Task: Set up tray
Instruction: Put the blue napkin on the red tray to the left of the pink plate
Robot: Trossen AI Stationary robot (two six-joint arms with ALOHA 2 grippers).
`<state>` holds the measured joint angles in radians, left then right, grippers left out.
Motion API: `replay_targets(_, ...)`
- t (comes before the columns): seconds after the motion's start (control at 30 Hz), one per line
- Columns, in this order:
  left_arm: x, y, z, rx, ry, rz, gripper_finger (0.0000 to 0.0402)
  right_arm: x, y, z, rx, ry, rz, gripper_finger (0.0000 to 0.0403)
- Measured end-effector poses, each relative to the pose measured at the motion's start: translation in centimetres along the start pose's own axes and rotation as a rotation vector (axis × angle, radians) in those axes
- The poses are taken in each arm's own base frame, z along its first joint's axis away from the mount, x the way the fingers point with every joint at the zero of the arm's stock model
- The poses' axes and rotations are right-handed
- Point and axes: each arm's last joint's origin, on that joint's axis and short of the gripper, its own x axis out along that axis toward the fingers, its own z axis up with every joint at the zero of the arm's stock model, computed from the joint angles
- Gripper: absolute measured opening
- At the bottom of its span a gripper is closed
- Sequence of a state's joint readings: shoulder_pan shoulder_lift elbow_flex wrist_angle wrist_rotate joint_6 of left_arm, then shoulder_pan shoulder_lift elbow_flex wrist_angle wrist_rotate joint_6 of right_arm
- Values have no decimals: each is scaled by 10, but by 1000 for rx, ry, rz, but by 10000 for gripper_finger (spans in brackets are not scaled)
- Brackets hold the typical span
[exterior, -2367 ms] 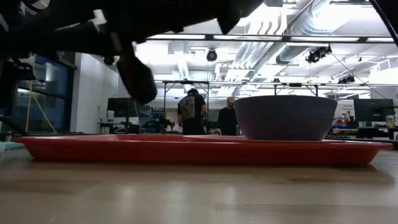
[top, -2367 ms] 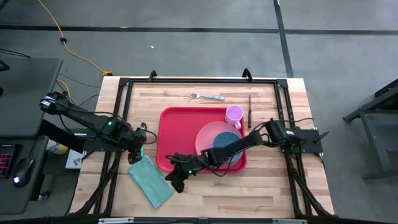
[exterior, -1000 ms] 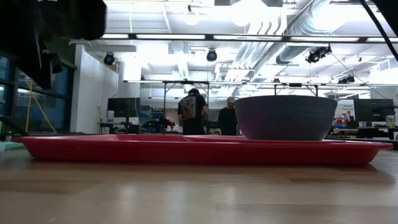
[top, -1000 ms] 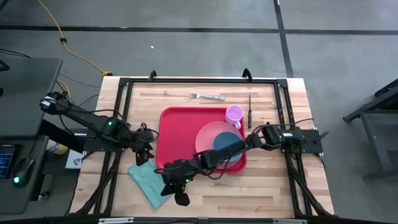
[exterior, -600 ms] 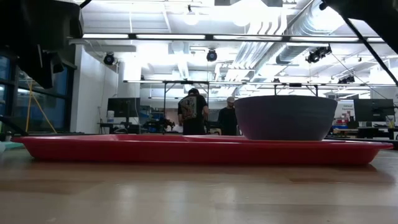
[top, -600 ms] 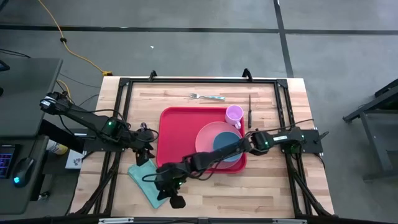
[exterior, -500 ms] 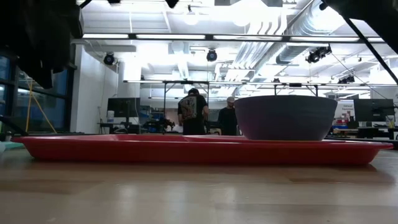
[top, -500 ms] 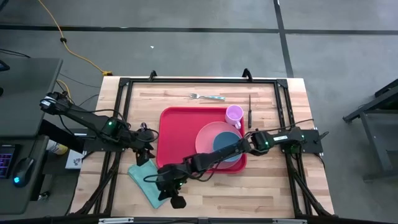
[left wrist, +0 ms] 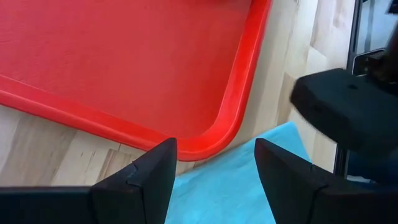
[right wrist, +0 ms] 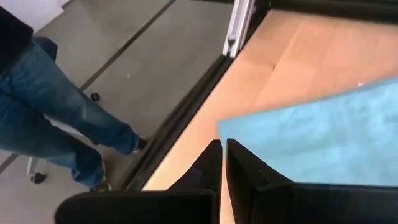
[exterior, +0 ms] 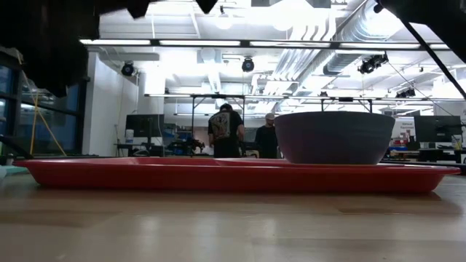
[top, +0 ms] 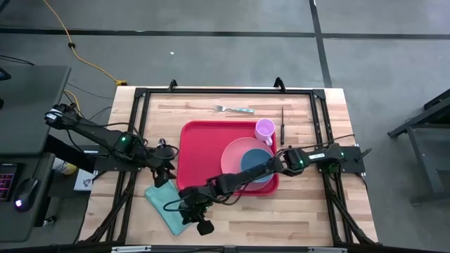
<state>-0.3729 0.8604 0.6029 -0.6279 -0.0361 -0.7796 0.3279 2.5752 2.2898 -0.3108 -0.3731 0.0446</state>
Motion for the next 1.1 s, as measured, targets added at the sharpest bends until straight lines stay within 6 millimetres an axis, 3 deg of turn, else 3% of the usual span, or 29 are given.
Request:
replay_targets(0.3, 0, 0, 0, -10, -1, -2, 250, 16, -7, -25, 37, 98, 13, 0)
replay_targets(0.83, 0, 0, 0, -10, -1, -2, 250, 14, -13, -29, -1, 142, -95, 0)
replay_targets(1.1, 0, 0, 0, -11, -1, 0, 250, 25, -15, -45, 19, 189, -80, 0)
